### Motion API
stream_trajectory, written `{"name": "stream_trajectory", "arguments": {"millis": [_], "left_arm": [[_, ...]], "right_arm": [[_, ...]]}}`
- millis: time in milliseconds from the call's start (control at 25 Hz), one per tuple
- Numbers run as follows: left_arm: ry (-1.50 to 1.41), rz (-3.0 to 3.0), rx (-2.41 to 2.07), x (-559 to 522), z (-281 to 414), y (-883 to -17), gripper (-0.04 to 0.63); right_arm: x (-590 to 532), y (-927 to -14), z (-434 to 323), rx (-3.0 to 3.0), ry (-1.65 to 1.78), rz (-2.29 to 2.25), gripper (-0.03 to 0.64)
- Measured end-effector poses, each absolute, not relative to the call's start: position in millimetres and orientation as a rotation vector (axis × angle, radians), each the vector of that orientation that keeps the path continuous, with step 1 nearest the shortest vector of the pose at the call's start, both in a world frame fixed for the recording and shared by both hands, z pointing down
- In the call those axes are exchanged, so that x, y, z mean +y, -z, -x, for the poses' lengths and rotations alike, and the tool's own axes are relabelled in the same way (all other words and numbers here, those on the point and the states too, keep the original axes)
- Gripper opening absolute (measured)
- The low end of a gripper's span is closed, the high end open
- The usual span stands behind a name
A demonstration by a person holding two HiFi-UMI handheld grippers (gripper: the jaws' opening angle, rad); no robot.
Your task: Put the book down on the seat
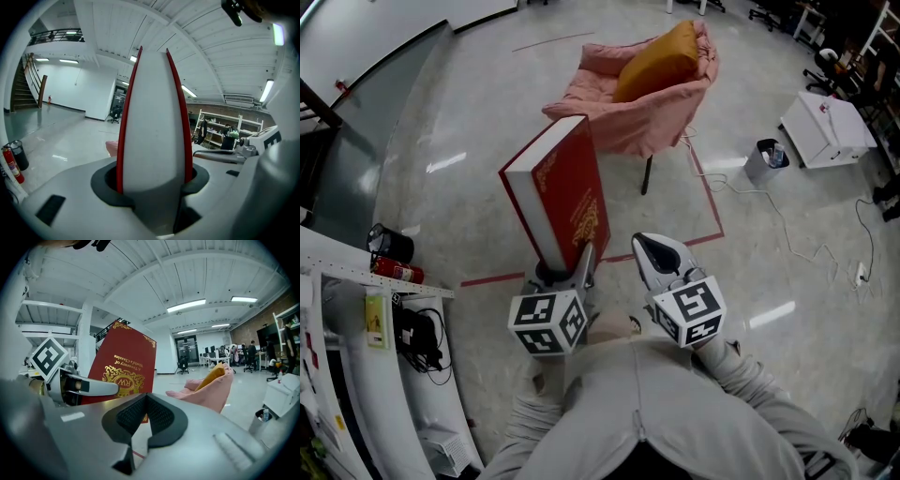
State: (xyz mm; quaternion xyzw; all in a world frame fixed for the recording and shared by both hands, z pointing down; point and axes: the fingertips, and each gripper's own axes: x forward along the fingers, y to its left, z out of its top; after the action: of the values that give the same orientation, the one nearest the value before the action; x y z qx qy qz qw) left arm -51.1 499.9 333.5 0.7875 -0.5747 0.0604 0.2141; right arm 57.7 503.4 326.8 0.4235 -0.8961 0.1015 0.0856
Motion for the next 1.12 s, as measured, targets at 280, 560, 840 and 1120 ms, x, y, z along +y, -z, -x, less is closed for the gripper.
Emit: {"name": "stream_trajectory", "arguments": {"millis": [280, 560, 840, 1120], "left_arm": [[-0.149, -2.172, -1.618, 484, 52, -331, 0.241], [-0.136, -2.171, -1.607, 453, 49, -331, 0.241], [-0.140, -2.165, -1.595, 405, 50, -338, 0.242], [-0.155, -2.152, -1.580, 351, 61, -345, 0.242]], "right_arm": [[494, -335, -59, -2.665, -0.329, -1.224, -0.001], [465, -332, -62, -2.666, -0.316, -1.233, 0.000], [422, -337, -66, -2.642, -0.327, -1.253, 0.000], [368, -341, -57, -2.623, -0.345, -1.267, -0.001]]}}
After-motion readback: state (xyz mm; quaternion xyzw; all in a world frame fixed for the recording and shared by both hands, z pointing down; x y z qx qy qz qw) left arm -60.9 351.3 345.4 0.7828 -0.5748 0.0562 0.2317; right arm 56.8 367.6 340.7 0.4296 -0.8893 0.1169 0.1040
